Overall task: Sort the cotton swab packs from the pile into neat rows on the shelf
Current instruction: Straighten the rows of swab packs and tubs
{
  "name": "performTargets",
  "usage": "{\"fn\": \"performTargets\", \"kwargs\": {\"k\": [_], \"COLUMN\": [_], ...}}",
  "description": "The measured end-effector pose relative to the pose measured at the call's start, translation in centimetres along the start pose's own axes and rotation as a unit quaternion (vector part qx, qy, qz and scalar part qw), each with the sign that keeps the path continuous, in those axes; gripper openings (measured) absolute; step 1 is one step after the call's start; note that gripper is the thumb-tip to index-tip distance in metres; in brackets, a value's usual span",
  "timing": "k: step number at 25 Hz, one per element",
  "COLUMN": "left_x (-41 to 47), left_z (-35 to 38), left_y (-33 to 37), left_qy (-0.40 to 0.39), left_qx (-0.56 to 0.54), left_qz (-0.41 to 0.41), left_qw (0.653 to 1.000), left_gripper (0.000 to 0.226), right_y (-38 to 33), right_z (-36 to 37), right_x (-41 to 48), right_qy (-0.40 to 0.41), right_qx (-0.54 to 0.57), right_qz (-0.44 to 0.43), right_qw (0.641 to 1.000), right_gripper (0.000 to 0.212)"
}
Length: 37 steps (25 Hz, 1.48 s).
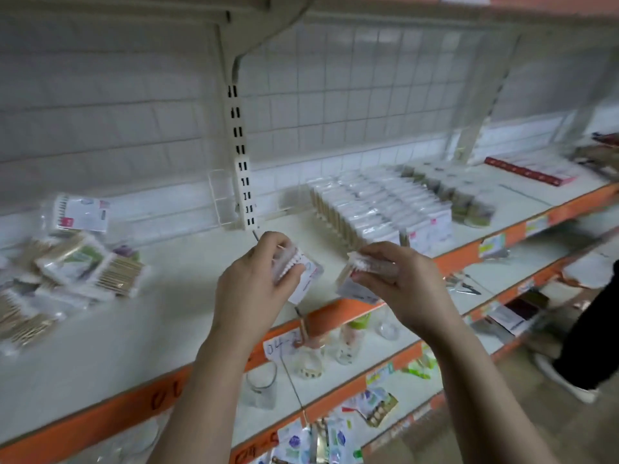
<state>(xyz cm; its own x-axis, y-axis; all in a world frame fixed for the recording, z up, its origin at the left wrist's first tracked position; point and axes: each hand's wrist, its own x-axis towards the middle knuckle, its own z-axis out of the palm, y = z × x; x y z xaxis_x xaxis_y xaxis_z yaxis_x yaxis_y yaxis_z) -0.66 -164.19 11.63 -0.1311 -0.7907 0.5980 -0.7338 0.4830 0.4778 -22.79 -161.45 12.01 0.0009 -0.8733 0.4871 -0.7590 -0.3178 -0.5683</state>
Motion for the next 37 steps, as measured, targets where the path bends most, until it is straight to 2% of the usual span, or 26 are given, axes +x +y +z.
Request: {"fn": "performTargets", "kwargs": {"k": [8, 13, 19, 24, 28, 37], "left_x": [1.8, 5.3, 11.1, 13.5, 14.1, 12.8], "left_z": [8.2, 11.9, 15.4, 17.8, 19.2, 21.2], "left_y": [8.7, 10.6, 11.7, 12.2, 12.6, 15.0], "left_qy": [-0.026, -0.028, 0.002, -0.018, -0.021, 0.037], "left_qx": [-0.011, -0.077, -0.079, -0.068, -0.051, 0.006], "left_qz": [0.076, 0.101, 0.093, 0.086, 0.067, -0.003], "left_qw": [0.997, 0.992, 0.992, 0.994, 0.996, 0.999], "left_gripper": [0.024, 0.029, 0.033, 0.032, 0.031, 0.030], "right_y": [9.1, 13.3, 18.0, 21.2, 23.5, 26.4], "right_z": [-8.2, -10.0, -11.1, -10.6, -10.1, -9.8], "right_x": [-2.3, 0.0, 5.1, 8.5, 9.8, 12.1], "right_qy": [0.039, 0.058, 0.075, 0.049, 0.002, -0.107], "right_qx": [-0.017, -0.033, -0.072, -0.098, -0.077, -0.013], "right_qz": [0.016, 0.016, 0.017, 0.004, -0.027, -0.101], "right_qw": [0.999, 0.998, 0.994, 0.994, 0.997, 0.989], "right_gripper": [0.028, 0.028, 0.026, 0.027, 0.027, 0.025]}}
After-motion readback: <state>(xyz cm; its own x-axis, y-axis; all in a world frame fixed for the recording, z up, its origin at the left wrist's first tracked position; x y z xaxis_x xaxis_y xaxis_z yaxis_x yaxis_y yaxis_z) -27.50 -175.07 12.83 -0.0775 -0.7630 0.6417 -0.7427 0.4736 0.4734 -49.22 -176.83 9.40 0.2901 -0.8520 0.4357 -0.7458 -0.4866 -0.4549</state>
